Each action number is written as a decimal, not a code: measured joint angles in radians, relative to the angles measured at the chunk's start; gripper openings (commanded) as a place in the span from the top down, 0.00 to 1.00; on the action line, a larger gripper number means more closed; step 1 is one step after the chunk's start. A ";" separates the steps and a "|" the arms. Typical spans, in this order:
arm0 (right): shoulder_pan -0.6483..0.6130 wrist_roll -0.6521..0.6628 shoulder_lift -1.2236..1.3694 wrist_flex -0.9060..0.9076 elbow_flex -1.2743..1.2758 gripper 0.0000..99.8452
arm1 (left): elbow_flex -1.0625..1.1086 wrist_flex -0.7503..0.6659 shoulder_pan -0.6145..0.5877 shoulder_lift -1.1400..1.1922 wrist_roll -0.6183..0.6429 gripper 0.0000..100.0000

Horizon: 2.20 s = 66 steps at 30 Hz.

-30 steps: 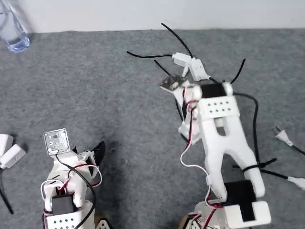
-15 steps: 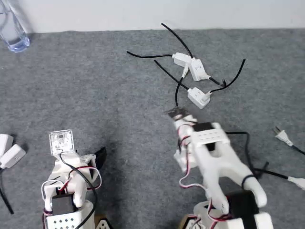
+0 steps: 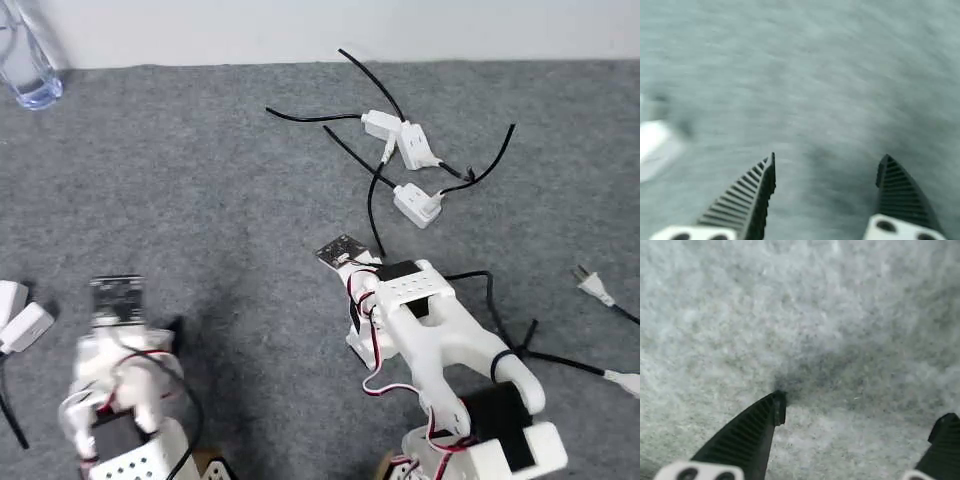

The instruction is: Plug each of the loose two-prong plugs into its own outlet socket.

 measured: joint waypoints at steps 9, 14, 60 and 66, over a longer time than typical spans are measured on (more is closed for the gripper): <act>0.002 -0.044 0.003 0.000 0.000 0.57 | -0.348 -0.078 -0.519 -0.009 -0.311 0.63; 0.002 -0.044 0.003 0.000 0.000 0.57 | -0.359 -0.215 -0.595 -0.009 -0.548 0.63; 0.002 -0.046 0.003 0.000 0.000 0.57 | -1.720 0.342 -0.494 2.122 -1.062 0.63; 0.002 -0.046 0.003 -0.008 0.000 0.57 | -1.720 0.269 -0.494 2.217 -1.062 0.63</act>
